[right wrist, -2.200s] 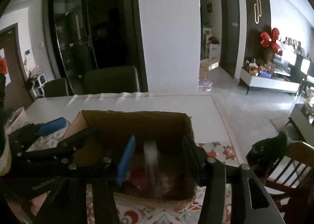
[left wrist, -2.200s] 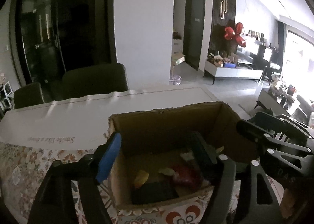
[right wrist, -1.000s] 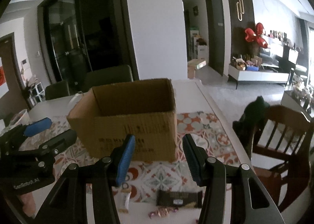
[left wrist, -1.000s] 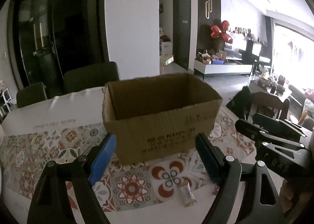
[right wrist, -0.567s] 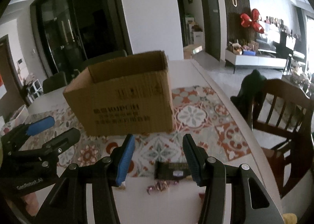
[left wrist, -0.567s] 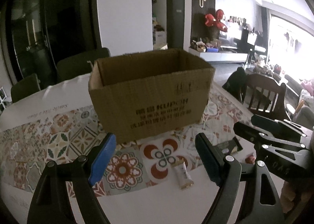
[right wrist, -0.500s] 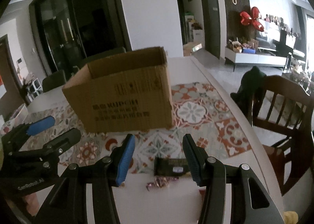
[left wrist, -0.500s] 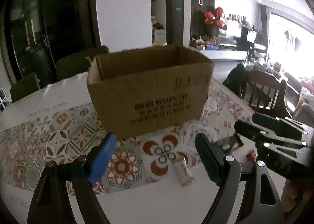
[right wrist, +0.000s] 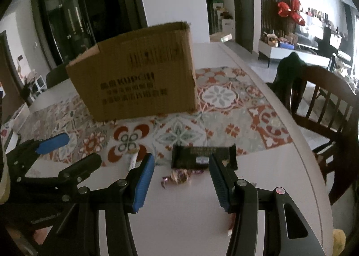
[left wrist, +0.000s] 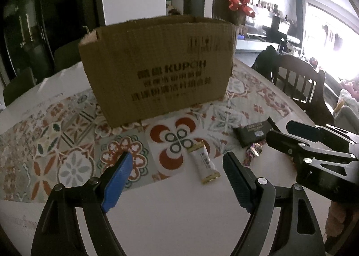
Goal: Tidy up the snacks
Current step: 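Grasp the white-and-gold bar with the left tool while the right tool grasps the purple foil candy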
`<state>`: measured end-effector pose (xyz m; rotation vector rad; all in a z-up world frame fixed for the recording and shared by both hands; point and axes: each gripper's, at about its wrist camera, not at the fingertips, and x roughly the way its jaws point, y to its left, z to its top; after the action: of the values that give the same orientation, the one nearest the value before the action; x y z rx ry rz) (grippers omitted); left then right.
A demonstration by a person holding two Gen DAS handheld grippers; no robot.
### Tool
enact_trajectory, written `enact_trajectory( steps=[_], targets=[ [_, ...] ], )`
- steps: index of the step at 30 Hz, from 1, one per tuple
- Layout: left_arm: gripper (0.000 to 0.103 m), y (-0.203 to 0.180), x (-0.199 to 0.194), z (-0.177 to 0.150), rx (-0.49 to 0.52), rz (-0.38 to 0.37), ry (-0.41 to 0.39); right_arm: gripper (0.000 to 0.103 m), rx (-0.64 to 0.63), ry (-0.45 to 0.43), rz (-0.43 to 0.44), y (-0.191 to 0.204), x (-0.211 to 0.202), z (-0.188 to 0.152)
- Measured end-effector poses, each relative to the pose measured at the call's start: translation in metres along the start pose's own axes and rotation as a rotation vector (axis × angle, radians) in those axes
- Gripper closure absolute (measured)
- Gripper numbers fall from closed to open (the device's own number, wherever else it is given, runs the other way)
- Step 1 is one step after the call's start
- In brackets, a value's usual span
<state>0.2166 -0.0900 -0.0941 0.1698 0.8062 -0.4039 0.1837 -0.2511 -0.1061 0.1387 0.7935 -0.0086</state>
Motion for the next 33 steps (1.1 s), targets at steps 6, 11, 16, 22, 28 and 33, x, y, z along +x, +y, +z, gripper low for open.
enact_trajectory(
  steps=[6,11,16,22,28,33],
  targets=[
    [0.023,-0.004,0.015,-0.007,0.01,-0.023,0.03,0.052,0.006,0.024,0.008,-0.001,0.008,-0.005],
    [0.027,-0.007,0.026,-0.009,0.015,-0.03,0.049,0.052,0.019,0.043,0.015,-0.003,0.016,-0.008],
    [0.029,-0.01,0.036,-0.008,0.022,-0.031,0.057,0.052,0.029,0.062,0.016,-0.006,0.023,-0.011],
    [0.033,-0.013,0.045,-0.006,0.025,-0.028,0.068,0.055,0.052,0.094,0.041,-0.009,0.034,-0.013],
    [0.037,-0.016,0.058,-0.006,0.02,-0.03,0.098,0.058,0.074,0.12,0.062,-0.013,0.043,-0.016],
    [0.043,-0.017,0.066,-0.006,-0.006,-0.044,0.118,0.061,0.072,0.118,0.071,-0.011,0.045,-0.015]
  ],
)
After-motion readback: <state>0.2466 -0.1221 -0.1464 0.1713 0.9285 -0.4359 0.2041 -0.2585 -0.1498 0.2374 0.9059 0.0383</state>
